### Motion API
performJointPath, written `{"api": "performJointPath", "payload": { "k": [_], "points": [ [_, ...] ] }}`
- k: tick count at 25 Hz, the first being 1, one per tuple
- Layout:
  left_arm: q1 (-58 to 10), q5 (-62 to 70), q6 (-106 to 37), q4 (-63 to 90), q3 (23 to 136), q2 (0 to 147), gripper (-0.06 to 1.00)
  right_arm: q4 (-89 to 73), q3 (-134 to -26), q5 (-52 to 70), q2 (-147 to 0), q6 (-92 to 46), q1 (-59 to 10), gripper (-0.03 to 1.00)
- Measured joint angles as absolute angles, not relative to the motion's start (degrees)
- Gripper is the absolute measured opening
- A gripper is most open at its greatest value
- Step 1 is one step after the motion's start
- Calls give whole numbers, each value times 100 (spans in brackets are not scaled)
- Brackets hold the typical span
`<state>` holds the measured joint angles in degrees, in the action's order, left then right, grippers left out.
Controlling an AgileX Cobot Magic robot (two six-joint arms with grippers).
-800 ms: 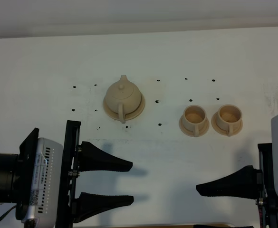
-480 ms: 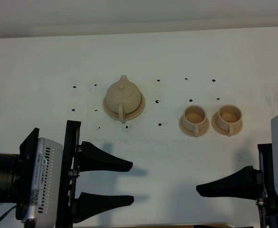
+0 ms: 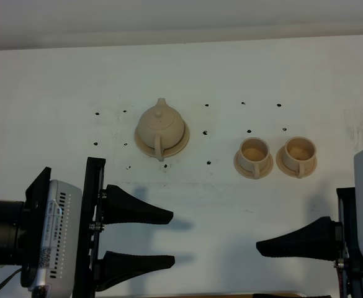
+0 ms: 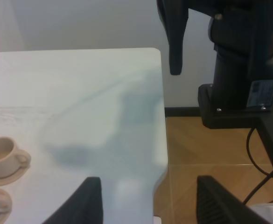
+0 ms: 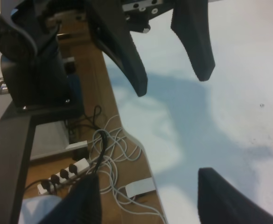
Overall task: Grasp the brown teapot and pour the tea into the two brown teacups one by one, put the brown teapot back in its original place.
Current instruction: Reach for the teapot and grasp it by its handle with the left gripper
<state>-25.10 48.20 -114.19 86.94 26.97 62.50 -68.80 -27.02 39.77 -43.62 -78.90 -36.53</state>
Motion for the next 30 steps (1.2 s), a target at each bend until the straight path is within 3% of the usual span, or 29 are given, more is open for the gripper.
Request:
{"api": "performJointPath", "payload": {
  "k": [7,18,30],
  "points": [
    [-2510,3846,-10825,8699,2697,6250,43,-6436,-2712,3396,-4302,-7012,-3590,45],
    [-2498,1496,-9613,8163,3141,5675,43,-2897,-2929,2884,-3441,-3157,-2512,45],
    [-658,2081,-5684,4929,3591,5331,43,706,-3340,3661,-3283,468,-2237,45]
  ]
}}
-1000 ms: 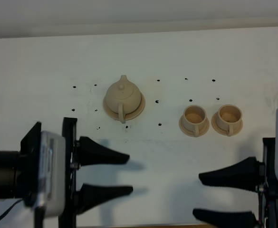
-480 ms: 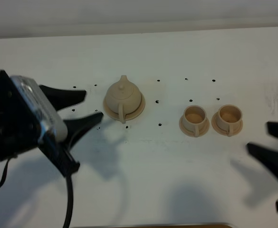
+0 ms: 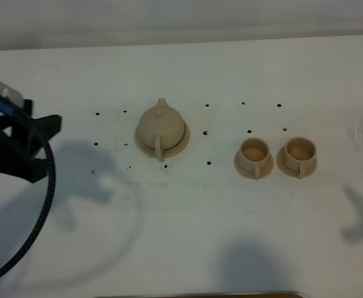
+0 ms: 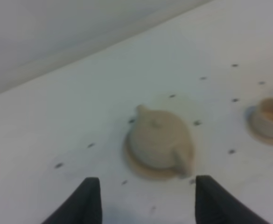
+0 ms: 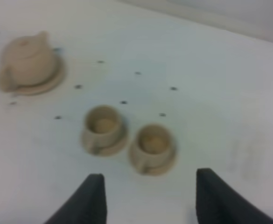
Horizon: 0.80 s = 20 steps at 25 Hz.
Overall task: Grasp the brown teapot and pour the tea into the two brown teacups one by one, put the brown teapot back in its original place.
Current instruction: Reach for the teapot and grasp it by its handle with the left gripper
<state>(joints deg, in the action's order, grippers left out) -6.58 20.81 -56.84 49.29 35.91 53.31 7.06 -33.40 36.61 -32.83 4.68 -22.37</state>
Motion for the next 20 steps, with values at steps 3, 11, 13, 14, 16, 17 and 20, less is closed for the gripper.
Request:
{"api": "performJointPath", "payload": {
  "k": [3,11,13,14,16,17,20],
  "points": [
    [-555,2177,-4851,3994,3602,5014,43,1276,-3377,4018,-2994,1048,-2237,45],
    [-285,2393,-2546,1864,3602,4408,43,1674,-3395,5165,-2313,1583,-2237,45],
    [-281,2442,-2405,1751,3602,4349,43,1655,-3395,5434,-2133,1622,-2237,44],
    [-281,2488,-2365,1739,3602,4317,43,1616,-3395,5588,-2043,1635,-2237,44],
    [-281,2520,-2332,1708,3602,4302,43,1510,-3395,5881,-1808,1648,-2237,43],
    [-281,2520,-2326,1701,3602,4297,43,1443,-3395,6037,-1682,1648,-2237,43],
    [-281,2525,-2313,1696,3602,4297,43,1247,-3289,6324,-1236,1637,-2237,42]
  ]
}}
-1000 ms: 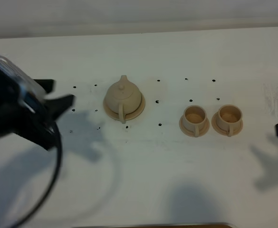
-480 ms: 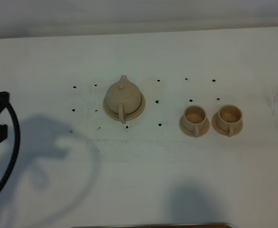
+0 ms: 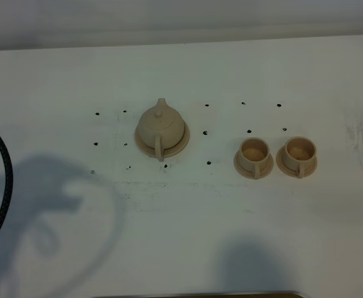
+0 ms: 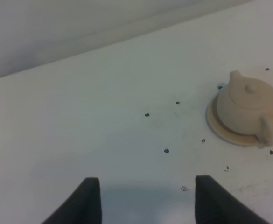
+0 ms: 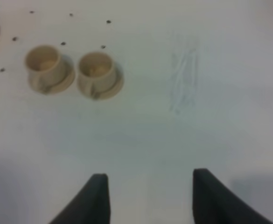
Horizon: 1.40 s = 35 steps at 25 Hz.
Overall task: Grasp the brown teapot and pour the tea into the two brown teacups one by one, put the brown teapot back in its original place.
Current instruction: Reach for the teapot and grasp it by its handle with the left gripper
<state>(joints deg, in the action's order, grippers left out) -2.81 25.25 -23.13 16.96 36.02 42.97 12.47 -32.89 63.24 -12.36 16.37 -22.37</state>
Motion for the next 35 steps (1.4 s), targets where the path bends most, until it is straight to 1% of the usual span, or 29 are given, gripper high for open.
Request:
{"api": "performJointPath", "payload": {
  "k": [3,7,11,15,20,24,30,35],
  "points": [
    [-281,2525,-2307,1717,3602,4297,43,1079,-3053,6478,-727,1631,-2237,42],
    [-281,2515,-2307,1835,3602,4446,43,1052,-3026,6490,-121,1631,-2237,42],
    [-287,2508,-2392,2214,3602,4907,43,1048,-3020,6497,-9,1631,-2237,41],
    [-287,2356,-2840,2766,3602,5342,43,1048,-3020,6497,-9,1631,-2237,41],
    [-422,2332,-3730,3537,3623,5738,43,1048,-3020,6497,19,1631,-2210,41],
    [-455,2331,-3943,3719,3791,5870,43,1022,-3020,6497,39,1631,-1836,41],
    [-455,2331,-3972,3743,3833,6011,43,1014,-3020,6497,41,1631,-826,41],
    [-455,2288,-3972,3753,3833,6135,43,964,-3020,6497,41,1631,-674,41]
  ]
}}
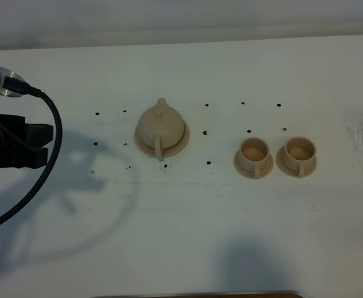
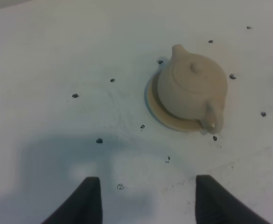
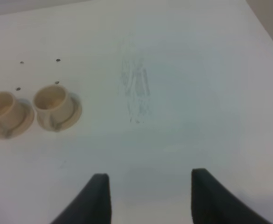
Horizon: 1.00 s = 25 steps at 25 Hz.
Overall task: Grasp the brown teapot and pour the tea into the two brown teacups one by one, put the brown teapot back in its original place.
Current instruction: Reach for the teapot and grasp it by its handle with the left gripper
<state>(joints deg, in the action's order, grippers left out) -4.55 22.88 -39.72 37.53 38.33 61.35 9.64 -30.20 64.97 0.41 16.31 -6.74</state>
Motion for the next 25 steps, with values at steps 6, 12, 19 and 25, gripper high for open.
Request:
{"api": "performJointPath", "payload": {
  "k": [6,12,19,25],
  "points": [
    [-455,2201,-4067,3753,3833,6263,43,903,-3020,6497,41,1631,-637,41],
    [-455,2122,-4115,3778,3838,6491,43,892,-3020,6497,41,1631,-637,41],
    [-455,2117,-4442,4259,3838,6591,43,892,-3020,6497,41,1631,-637,41],
    [-981,2118,-3336,3340,4028,7021,41,887,-3020,6497,41,1631,-637,41]
  ]
}}
